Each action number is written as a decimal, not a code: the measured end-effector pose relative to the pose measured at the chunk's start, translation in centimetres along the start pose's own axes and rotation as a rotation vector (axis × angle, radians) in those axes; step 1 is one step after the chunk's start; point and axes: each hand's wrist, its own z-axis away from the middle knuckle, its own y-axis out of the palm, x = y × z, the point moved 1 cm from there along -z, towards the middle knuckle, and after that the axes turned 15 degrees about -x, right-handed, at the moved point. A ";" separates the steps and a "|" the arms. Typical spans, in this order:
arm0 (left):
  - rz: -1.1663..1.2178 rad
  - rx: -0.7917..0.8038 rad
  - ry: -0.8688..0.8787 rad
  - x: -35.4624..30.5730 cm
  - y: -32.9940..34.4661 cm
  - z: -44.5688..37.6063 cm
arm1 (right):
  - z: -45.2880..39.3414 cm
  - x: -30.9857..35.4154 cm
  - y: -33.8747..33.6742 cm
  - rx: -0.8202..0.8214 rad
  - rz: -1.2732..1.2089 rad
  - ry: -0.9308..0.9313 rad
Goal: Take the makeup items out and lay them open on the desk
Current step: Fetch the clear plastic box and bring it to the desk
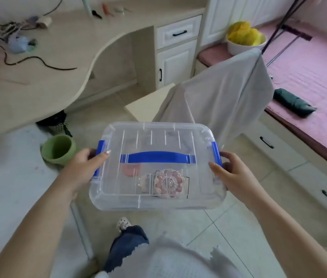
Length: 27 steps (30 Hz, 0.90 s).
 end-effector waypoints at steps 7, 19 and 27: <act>0.031 0.132 0.066 -3.1 12.4 9.3 | 3.5 -8.3 -13.7 -0.188 -0.042 0.109; -0.066 0.447 0.251 -12.5 32.5 13.2 | 1.5 -17.4 -28.2 -0.573 -0.047 0.232; -0.044 0.575 0.284 -22.4 46.9 9.5 | -9.6 -17.6 -36.3 -0.699 -0.049 0.268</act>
